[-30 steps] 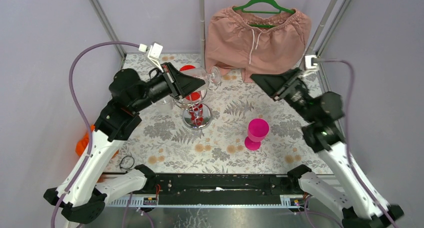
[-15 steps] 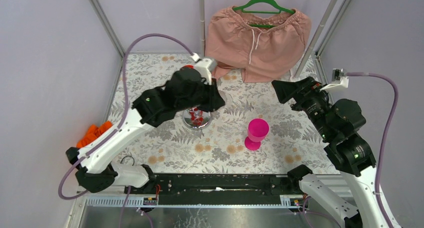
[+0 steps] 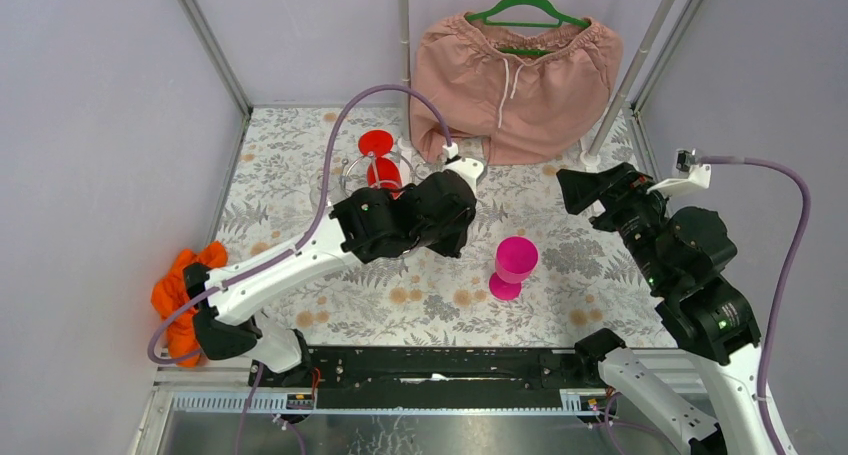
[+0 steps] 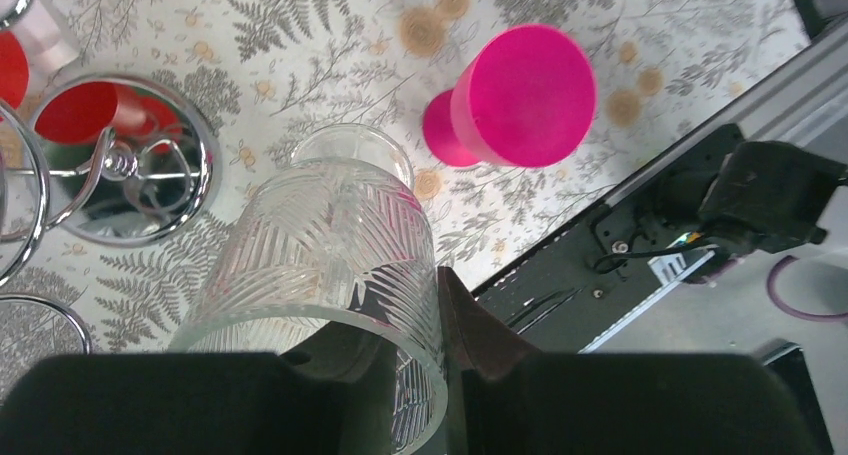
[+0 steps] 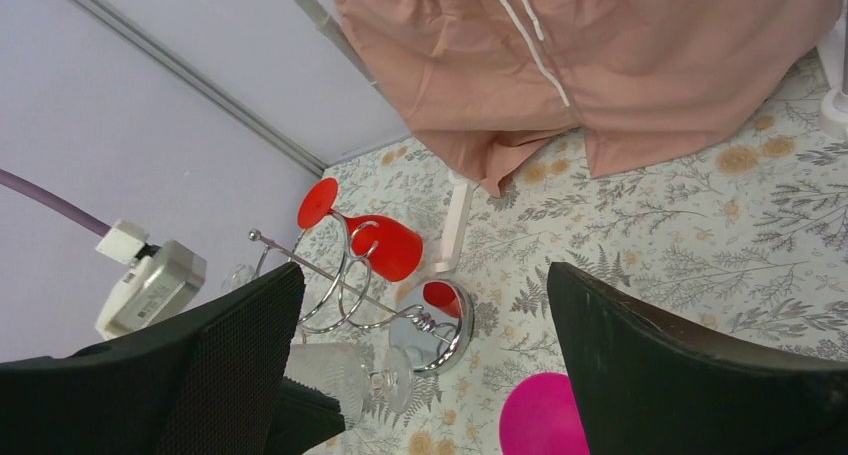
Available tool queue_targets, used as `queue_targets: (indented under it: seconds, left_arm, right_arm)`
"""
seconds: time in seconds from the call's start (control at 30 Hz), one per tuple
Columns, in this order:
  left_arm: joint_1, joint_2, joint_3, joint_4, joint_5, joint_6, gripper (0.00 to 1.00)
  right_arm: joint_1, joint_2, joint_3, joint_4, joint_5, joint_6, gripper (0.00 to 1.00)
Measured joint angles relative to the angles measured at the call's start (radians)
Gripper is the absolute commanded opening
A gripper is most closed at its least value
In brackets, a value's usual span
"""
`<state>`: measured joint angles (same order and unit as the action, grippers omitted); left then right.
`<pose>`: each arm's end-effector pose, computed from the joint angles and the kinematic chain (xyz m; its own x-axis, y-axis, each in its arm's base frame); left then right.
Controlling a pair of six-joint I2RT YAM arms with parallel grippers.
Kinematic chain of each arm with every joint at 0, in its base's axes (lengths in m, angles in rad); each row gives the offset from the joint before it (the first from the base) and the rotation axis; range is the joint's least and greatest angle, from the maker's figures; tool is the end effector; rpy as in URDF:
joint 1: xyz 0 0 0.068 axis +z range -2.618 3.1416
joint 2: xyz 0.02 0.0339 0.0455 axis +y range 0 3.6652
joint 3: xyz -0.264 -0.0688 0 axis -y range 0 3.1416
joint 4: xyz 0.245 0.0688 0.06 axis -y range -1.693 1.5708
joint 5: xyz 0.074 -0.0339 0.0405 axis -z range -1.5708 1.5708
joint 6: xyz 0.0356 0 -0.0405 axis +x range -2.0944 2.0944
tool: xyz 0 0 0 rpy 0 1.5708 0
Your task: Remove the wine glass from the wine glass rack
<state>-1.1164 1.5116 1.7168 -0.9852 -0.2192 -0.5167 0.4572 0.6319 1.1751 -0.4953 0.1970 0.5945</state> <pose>0.1427 -0.2745 0.4092 -0.6681 0.2692 -0.6937 0.5510 0.8054 -0.2182 0.0879 0.0355 0.4527 -0.1086 0.5587 -0.8222 -0.2374 0.7886 0.5672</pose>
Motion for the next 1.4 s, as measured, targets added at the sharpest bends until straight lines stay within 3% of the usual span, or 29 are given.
queue_targets:
  seconds: [0.57, 1.4]
  left_arm:
    - [-0.056, 0.073, -0.262, -0.011, 0.075, 0.000, 0.00]
    - [-0.045, 0.221, -0.335, 0.084, 0.109, 0.043, 0.00]
  right_arm:
    - [0.000, -0.015, 0.003, -0.055, 0.029, -0.018, 1.00]
    - [0.000, -0.031, 0.004, -0.077, 0.057, -0.034, 1.00]
